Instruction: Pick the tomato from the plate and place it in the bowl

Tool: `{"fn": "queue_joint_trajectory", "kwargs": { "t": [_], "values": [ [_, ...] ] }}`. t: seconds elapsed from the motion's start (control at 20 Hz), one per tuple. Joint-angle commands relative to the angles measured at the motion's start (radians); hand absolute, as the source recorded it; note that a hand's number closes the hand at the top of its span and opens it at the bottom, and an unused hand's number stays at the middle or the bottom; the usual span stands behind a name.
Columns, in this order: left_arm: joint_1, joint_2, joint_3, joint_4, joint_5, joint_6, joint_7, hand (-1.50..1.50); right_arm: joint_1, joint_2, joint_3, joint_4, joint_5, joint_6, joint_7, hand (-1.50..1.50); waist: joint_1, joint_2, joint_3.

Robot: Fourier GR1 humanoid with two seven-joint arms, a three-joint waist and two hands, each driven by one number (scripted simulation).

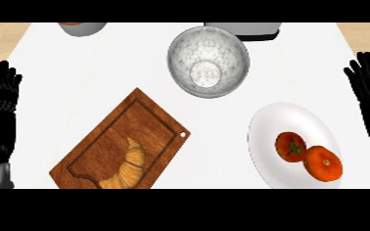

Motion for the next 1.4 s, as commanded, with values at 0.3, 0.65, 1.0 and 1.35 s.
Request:
{"fn": "queue_joint_trajectory", "kwargs": {
  "t": [0.3, 0.65, 1.0, 1.35],
  "values": [
    [-0.038, -0.103, -0.021, 0.003, 0.192, -0.127, 0.038, 0.00, 0.217, -0.084, -0.071, 0.086, 0.295, -0.297, 0.053, -1.50, -0.099, 0.040, -0.026],
    [-0.070, -0.122, -0.020, 0.050, 0.313, -0.249, 0.081, 0.00, 0.284, 0.209, -0.072, -0.044, 0.430, -0.736, 0.005, -1.50, -0.022, -0.004, 0.009],
    [-0.103, -0.152, -0.042, 0.057, 0.299, -0.242, 0.091, 0.00, 0.332, -0.094, -0.001, -0.100, 0.597, -0.516, 0.465, -1.50, -0.007, 0.002, 0.006],
    [-0.118, -0.140, -0.044, 0.059, 0.318, -0.265, 0.117, 0.00, 0.374, -0.281, 0.172, -0.182, 0.451, -0.046, 0.776, -1.50, 0.019, 0.007, 0.002]
  ]
}}
